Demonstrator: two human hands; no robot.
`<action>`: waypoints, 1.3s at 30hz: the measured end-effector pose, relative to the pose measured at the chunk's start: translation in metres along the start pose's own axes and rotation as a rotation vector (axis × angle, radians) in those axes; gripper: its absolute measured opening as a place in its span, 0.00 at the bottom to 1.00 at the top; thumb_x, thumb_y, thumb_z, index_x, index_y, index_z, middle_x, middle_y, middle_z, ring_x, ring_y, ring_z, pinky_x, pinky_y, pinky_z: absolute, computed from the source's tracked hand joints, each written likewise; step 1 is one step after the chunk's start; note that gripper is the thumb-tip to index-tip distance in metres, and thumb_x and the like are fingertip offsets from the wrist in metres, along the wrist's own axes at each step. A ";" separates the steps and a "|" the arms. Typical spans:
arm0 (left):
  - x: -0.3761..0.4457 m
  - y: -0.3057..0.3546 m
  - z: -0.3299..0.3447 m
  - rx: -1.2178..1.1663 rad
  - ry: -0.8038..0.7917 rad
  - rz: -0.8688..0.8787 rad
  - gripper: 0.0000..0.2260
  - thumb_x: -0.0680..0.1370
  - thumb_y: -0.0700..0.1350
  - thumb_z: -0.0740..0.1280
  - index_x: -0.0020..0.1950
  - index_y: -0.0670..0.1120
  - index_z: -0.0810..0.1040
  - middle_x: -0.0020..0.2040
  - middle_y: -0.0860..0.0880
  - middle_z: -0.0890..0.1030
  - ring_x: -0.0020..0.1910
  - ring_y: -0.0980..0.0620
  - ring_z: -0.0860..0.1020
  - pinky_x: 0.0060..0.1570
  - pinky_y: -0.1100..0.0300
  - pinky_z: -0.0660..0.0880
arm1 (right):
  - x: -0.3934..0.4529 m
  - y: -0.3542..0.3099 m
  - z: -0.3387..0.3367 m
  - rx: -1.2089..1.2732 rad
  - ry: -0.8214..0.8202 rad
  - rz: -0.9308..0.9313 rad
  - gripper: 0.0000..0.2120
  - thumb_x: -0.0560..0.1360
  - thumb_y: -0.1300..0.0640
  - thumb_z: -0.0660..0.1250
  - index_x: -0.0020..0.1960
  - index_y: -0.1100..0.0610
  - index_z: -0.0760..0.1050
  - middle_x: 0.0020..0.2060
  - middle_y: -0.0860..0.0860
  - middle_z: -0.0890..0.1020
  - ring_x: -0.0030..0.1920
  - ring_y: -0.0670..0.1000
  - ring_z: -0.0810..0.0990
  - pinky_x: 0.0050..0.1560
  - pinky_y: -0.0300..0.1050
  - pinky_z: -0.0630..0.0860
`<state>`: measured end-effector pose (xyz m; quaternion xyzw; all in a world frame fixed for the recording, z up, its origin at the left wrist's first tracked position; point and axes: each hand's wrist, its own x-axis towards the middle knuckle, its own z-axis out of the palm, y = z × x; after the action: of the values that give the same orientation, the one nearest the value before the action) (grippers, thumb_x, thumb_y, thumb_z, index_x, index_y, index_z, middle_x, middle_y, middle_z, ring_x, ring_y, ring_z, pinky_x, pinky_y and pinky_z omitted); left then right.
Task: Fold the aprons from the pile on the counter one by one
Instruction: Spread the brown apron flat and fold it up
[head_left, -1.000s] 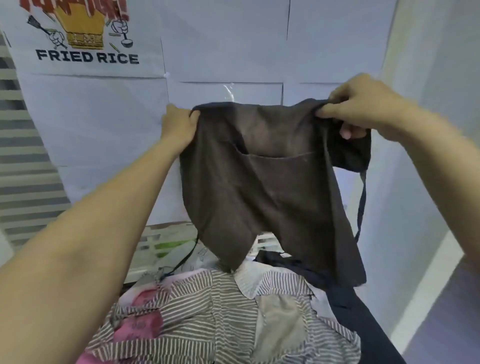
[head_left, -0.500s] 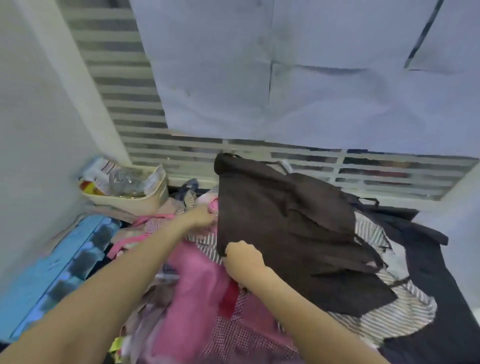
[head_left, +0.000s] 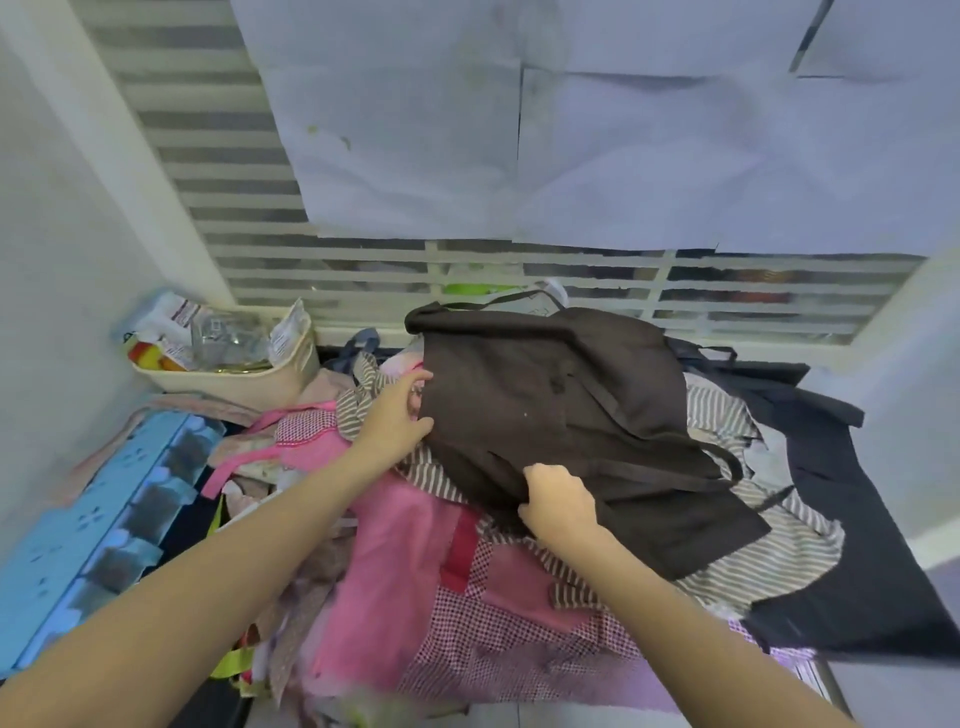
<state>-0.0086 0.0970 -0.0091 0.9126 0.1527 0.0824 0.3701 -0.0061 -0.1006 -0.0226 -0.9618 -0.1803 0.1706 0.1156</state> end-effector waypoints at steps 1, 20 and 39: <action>0.000 0.004 -0.003 0.074 -0.001 0.038 0.17 0.74 0.33 0.66 0.62 0.42 0.75 0.45 0.45 0.74 0.45 0.48 0.73 0.41 0.63 0.64 | 0.000 0.005 -0.007 -0.004 0.037 0.031 0.08 0.76 0.60 0.62 0.55 0.60 0.72 0.56 0.57 0.76 0.56 0.60 0.77 0.48 0.47 0.72; -0.020 0.107 0.014 -0.117 -0.761 0.032 0.20 0.74 0.43 0.70 0.64 0.45 0.70 0.56 0.49 0.77 0.55 0.53 0.75 0.57 0.61 0.69 | 0.021 0.042 -0.062 0.668 0.168 -0.101 0.03 0.78 0.60 0.61 0.48 0.59 0.72 0.38 0.54 0.81 0.32 0.55 0.83 0.37 0.52 0.82; -0.056 0.056 0.002 -0.231 -0.507 -0.555 0.13 0.80 0.50 0.62 0.54 0.42 0.79 0.53 0.46 0.82 0.51 0.50 0.81 0.54 0.60 0.77 | 0.042 0.138 -0.107 -0.127 -1.002 -0.073 0.29 0.76 0.62 0.68 0.72 0.64 0.61 0.61 0.62 0.77 0.38 0.49 0.85 0.42 0.37 0.79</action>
<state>-0.0481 0.0388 0.0270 0.7804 0.2874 -0.2322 0.5045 0.1127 -0.2266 0.0247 -0.7599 -0.2570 0.5959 -0.0380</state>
